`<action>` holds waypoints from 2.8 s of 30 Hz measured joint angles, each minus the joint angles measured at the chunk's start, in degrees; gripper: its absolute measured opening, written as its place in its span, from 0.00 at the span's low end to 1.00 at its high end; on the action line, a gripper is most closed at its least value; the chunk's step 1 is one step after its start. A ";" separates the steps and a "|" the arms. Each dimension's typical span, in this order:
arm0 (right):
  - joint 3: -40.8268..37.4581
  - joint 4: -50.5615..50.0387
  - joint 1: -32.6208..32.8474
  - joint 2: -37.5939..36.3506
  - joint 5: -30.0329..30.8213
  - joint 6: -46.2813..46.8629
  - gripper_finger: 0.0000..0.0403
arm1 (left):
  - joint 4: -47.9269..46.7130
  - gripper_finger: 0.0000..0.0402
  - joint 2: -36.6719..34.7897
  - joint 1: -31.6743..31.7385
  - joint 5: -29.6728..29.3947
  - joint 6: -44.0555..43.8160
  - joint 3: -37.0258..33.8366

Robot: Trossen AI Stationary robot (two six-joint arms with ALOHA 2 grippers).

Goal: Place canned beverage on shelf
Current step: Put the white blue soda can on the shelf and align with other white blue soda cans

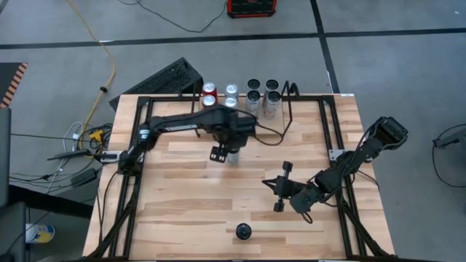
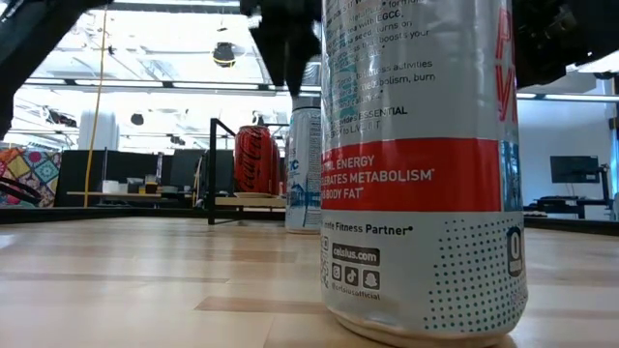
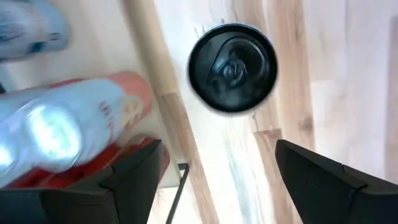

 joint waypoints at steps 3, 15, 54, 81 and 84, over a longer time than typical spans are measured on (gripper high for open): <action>0.00 1.39 0.00 0.00 0.00 -0.02 0.07 | 0.04 0.74 -4.77 0.00 0.11 -3.01 -0.10; 0.02 7.18 -0.78 0.04 0.02 -0.05 0.07 | 11.54 0.74 -44.32 -6.67 -5.17 -21.34 -38.87; 29.73 -17.79 -26.71 0.29 -22.52 21.57 0.07 | 102.98 0.74 -122.65 -20.85 -9.52 -0.72 -131.08; 72.96 -61.52 -28.90 29.11 -21.32 33.00 0.18 | 92.42 0.74 -120.71 -20.85 -13.03 -1.50 -131.08; 73.84 -61.78 -30.32 30.73 -24.01 33.06 0.28 | 92.40 0.74 -120.69 -20.85 -13.03 -1.49 -131.08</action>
